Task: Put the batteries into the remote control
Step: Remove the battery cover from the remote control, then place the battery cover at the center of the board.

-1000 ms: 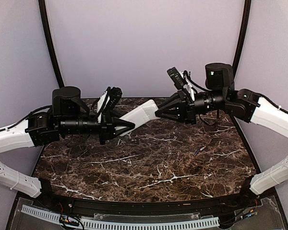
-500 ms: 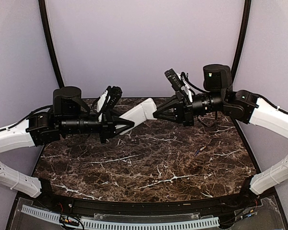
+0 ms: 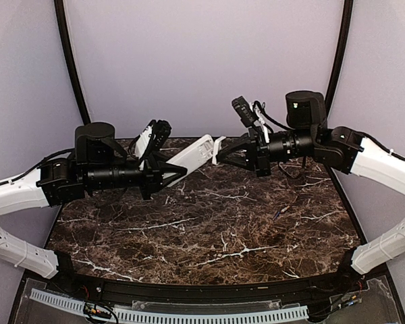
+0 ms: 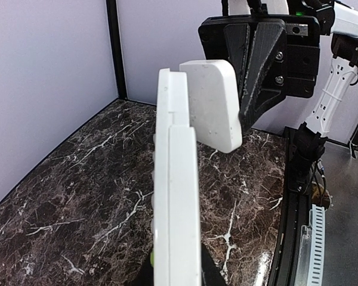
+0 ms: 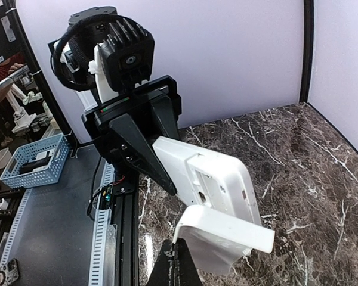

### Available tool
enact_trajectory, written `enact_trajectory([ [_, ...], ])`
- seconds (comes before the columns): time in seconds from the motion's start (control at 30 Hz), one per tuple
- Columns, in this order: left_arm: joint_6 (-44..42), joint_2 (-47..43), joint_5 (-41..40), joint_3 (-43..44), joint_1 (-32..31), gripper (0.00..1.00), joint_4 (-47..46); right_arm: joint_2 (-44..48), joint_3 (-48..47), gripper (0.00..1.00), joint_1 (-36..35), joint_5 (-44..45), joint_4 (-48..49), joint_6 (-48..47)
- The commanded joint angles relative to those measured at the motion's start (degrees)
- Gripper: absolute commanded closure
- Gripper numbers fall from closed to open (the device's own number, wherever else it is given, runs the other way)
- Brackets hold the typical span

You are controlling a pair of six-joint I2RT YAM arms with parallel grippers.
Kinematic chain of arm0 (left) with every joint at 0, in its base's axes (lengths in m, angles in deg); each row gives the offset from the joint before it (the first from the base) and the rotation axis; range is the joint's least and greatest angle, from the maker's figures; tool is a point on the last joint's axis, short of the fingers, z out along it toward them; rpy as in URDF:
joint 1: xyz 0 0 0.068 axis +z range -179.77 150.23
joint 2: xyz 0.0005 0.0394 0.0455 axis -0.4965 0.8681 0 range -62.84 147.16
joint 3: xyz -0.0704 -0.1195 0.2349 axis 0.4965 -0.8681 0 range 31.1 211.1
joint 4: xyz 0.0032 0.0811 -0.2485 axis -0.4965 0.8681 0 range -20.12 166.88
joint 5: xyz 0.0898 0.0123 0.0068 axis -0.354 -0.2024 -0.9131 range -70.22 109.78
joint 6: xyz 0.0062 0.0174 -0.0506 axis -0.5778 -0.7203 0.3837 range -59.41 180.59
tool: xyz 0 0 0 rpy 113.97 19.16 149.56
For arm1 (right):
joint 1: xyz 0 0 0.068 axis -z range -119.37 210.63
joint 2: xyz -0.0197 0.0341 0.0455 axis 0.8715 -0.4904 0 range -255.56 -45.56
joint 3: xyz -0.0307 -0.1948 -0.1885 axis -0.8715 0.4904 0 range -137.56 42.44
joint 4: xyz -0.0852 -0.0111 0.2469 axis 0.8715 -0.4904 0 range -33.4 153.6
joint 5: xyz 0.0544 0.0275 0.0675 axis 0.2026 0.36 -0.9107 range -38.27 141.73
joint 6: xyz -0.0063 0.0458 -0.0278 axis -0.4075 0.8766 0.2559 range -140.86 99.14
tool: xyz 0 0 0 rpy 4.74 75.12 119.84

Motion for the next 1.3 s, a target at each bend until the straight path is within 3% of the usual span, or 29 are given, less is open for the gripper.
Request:
enact_trajectory([
  [0.0,1.1,-0.3,-4.3,-0.6,1.6,1.0,1.3,-0.1,-1.5,1.0,0.9,5.1,-1.9,0.6],
  [0.2,5.1,1.4,-3.8,-1.3,4.9,1.0,2.0,-3.6,-1.4,1.0,3.9,11.6,-3.7,5.6],
  [0.4,6.5,1.3,-7.8,-1.7,8.3,1.0,4.5,-10.4,-1.5,1.0,7.5,20.2,-11.5,10.7],
  [0.63,6.0,-0.8,-8.1,-3.3,8.6,1.0,5.3,-24.8,-4.8,1.0,13.1,22.8,-21.7,11.8],
  [0.87,5.5,-2.1,-7.9,-4.2,8.8,1.0,6.1,-39.1,-12.9,1.0,13.6,25.0,-31.8,7.9],
  [1.27,4.4,-2.9,-5.6,-4.6,8.8,1.0,6.5,-39.1,-14.9,1.0,13.6,23.5,-32.5,6.3],
])
